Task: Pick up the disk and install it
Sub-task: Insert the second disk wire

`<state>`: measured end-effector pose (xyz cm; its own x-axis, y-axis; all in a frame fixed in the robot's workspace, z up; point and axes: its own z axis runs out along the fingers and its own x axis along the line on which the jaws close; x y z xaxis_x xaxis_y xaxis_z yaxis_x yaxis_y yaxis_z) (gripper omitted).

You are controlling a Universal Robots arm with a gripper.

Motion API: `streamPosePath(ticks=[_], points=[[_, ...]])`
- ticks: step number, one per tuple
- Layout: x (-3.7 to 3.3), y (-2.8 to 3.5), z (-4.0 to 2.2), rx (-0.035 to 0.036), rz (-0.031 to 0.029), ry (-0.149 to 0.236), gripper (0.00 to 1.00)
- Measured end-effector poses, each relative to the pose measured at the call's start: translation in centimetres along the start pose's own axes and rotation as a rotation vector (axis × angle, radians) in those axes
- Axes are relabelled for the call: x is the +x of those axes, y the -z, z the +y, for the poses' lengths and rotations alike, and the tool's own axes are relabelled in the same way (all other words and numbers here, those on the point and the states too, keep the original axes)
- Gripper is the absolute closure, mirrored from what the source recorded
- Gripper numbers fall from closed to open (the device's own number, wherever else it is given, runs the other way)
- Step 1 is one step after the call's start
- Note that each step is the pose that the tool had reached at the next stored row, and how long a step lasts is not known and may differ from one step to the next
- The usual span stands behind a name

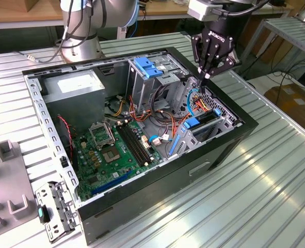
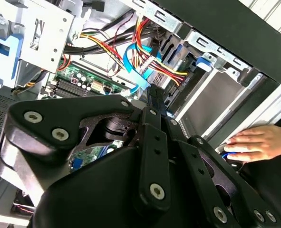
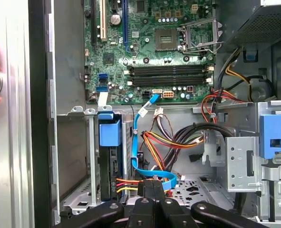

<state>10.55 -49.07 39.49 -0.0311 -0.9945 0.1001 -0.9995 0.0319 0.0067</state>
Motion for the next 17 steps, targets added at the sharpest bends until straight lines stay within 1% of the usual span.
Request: streamPosePath(ticks=[2,3,5,7,8,9,11,12,15,16,17], points=[[-0.09,-0.3,-0.01,0.0002,0.0046,0.0,0.89],[-0.16,-0.55,-0.01,0.0003,0.0085,0.0,0.89],[-0.22,-0.79,0.0,0.0005,0.0152,0.0,0.89],[-0.26,-0.93,-0.01,0.0008,0.0252,0.0,0.89],[-0.29,-1.02,0.0,0.0011,0.0348,0.0,0.83],[-0.31,-1.06,-0.01,0.0013,0.0396,0.0,0.83],[-0.37,-1.26,-0.01,0.0017,0.0528,0.0,0.7],[-0.4,-1.37,0.0,0.0019,0.0588,-0.001,0.7],[-0.5,-1.46,0.0,0.0021,0.0683,-0.001,0.7],[-0.52,-1.42,0.0,0.0022,0.0693,-0.001,0.7],[-0.58,-1.23,0.0,0.0021,0.0732,-0.001,0.7]])
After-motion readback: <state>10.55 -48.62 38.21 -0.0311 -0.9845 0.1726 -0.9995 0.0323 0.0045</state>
